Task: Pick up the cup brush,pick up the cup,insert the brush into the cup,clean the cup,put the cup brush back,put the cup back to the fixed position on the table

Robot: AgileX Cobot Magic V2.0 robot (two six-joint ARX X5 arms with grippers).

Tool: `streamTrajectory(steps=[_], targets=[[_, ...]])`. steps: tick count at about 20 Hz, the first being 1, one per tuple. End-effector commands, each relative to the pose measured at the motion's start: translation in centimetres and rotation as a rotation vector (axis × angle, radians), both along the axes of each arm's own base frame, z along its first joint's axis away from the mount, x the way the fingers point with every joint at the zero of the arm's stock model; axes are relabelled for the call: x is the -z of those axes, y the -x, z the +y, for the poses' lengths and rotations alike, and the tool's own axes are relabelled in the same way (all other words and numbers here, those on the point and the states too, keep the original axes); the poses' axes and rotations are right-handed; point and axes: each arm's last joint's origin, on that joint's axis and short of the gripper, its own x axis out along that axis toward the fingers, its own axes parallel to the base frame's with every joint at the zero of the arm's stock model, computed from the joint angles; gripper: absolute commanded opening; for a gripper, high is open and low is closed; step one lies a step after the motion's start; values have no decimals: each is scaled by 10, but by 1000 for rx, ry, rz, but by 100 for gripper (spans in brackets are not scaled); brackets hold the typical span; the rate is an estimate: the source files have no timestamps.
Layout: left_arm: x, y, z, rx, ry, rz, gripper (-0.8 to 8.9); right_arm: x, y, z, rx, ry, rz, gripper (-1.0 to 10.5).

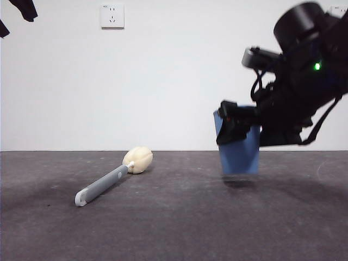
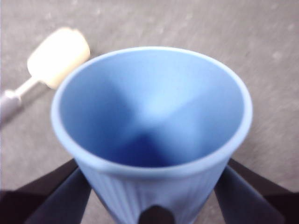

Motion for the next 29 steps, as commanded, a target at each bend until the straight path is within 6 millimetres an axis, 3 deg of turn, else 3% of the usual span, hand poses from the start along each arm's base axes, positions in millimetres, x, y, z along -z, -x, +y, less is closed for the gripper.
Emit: streamTrajectory(steps=[1,6,10,15,17,24,29], targets=[[1,-1,-1,6,-1,-19,251,13,-1,1,-25,39,2,-17],[1,-1,-1,6,-2,-19,251,24,-2,2,-29,53,29,-5],[1,-1,-1,7,-3,-19,251,29,1,1,-30,80,93,300],[1,-1,-1,22,-15,-28,251,35,5,-1,-31,110,162,359],[2,-1,0,22,-18,-22,251,34,7,-2,-31,120,182,474],[2,-1,0,23,-21,-18,251,0,15,-6,-28,93,121,510],[3,0,0,23,-28,-4,251,-39,47,-16,-15,69,192,509]])
